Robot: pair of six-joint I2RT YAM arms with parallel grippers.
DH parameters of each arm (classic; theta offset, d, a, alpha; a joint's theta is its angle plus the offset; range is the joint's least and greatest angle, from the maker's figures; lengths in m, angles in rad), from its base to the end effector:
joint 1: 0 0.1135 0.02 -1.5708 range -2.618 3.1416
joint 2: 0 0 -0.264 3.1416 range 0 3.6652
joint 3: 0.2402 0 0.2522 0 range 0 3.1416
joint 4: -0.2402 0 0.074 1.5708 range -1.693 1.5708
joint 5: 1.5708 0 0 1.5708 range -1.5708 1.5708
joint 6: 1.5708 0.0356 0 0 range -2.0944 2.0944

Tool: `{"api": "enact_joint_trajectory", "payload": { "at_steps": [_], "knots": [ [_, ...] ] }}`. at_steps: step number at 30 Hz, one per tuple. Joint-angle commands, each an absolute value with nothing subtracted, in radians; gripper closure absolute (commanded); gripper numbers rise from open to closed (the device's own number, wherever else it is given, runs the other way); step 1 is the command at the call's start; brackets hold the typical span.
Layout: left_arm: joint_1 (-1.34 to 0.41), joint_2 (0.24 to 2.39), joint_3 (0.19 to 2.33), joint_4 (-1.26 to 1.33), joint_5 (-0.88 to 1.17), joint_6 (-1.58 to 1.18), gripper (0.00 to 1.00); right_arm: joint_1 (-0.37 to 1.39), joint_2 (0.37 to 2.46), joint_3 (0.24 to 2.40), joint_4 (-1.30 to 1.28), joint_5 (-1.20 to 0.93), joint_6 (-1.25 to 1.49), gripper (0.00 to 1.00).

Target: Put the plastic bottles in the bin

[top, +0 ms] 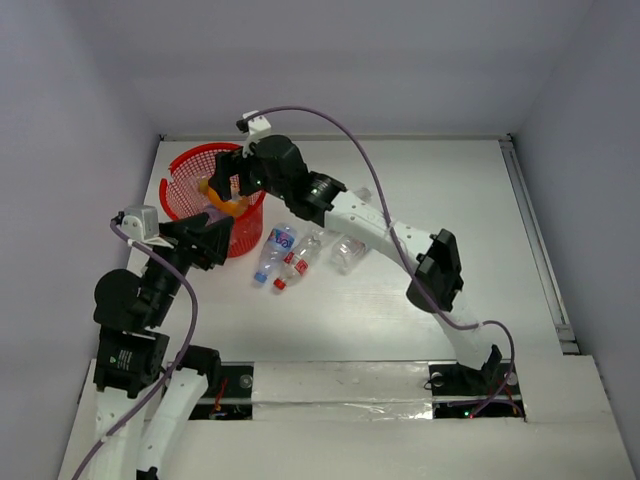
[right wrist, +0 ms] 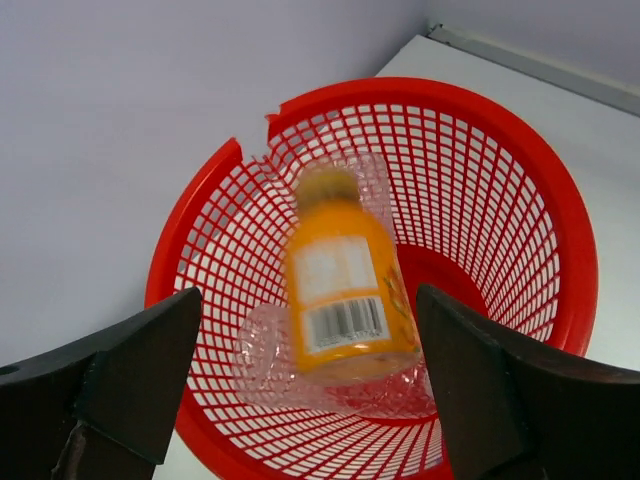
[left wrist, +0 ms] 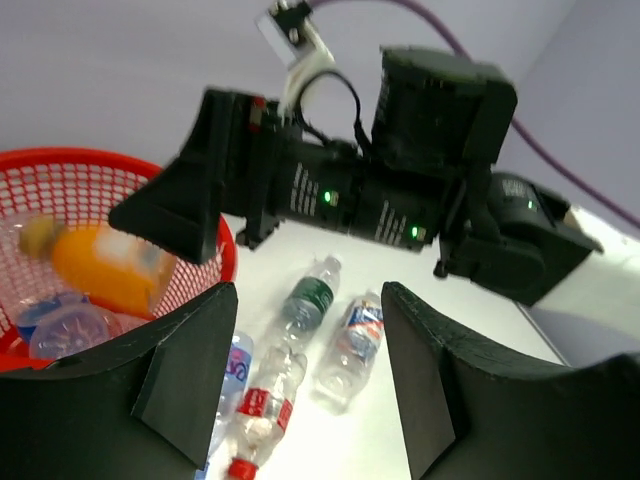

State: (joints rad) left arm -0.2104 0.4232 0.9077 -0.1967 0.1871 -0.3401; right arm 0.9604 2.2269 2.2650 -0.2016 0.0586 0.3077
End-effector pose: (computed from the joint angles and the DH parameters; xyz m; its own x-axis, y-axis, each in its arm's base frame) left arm 0.0696 -0.0216 0.4200 0.1351 -0.3640 -0.9216 0.4505 0.8510 -0.2701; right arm 0.3064 0.4344 0.3741 -0.3266 0.0605 -0.9432 -0.7198 0.6309 0.2897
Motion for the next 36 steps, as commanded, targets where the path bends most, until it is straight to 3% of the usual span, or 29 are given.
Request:
{"api": "enact_joint_trajectory", "payload": {
  "at_steps": [1, 5, 7, 8, 9, 12, 15, 21, 23, 25, 28, 29, 33, 36],
  "knots": [
    [-0.219, 0.407, 0.882, -0.204, 0.27, -0.345, 0.44, 0.94, 2.126, 2.309, -0.15, 0.032, 0.327, 0.06],
    [-0.219, 0.445, 0.847, -0.193, 0.34, -0.334, 0.44, 0.902, 1.97, 2.102, -0.083, 0.086, 0.33, 0.07],
    [-0.219, 0.475, 0.816, -0.161, 0.395, -0.348, 0.44, 0.888, 1.895, 1.961, -0.054, 0.133, 0.345, 0.17],
    [-0.219, 0.506, 0.804, -0.146, 0.412, -0.366, 0.44, 0.876, 1.809, 1.901, -0.035, 0.174, 0.348, 0.23],
    [-0.219, 0.517, 0.789, -0.109, 0.432, -0.379, 0.44, 0.867, 1.765, 1.841, -0.002, 0.193, 0.353, 0.41],
    [-0.248, 0.554, 0.739, -0.042, 0.439, -0.441, 0.5, 0.833, 1.587, 1.594, 0.089, 0.227, 0.382, 0.72],
    [-0.365, 0.587, 0.721, -0.017, 0.303, -0.459, 0.55, 0.809, 1.426, 1.369, 0.13, 0.256, 0.396, 0.84],
    [-0.687, 0.802, 0.727, -0.051, -0.039, -0.449, 0.61, 0.776, 1.189, 1.006, 0.156, 0.31, 0.457, 0.81],
    [-0.715, 0.886, 0.723, -0.046, -0.142, -0.446, 0.55, 0.765, 1.108, 0.939, 0.155, 0.318, 0.475, 0.78],
    [-0.729, 0.942, 0.724, -0.04, -0.191, -0.436, 0.42, 0.755, 1.063, 0.855, 0.141, 0.337, 0.498, 0.7],
    [-0.747, 1.041, 0.741, -0.029, -0.244, -0.426, 0.32, 0.744, 1.003, 0.764, 0.12, 0.365, 0.534, 0.51],
    [-0.756, 1.083, 0.744, -0.017, -0.264, -0.423, 0.31, 0.733, 0.982, 0.743, 0.123, 0.37, 0.551, 0.4],
    [-0.765, 1.179, 0.758, 0.03, -0.285, -0.413, 0.27, 0.713, 0.947, 0.655, 0.153, 0.356, 0.59, 0.25],
    [-0.765, 1.252, 0.764, 0.047, -0.305, -0.408, 0.27, 0.704, 0.945, 0.62, 0.169, 0.347, 0.606, 0.2]
  ]
}}
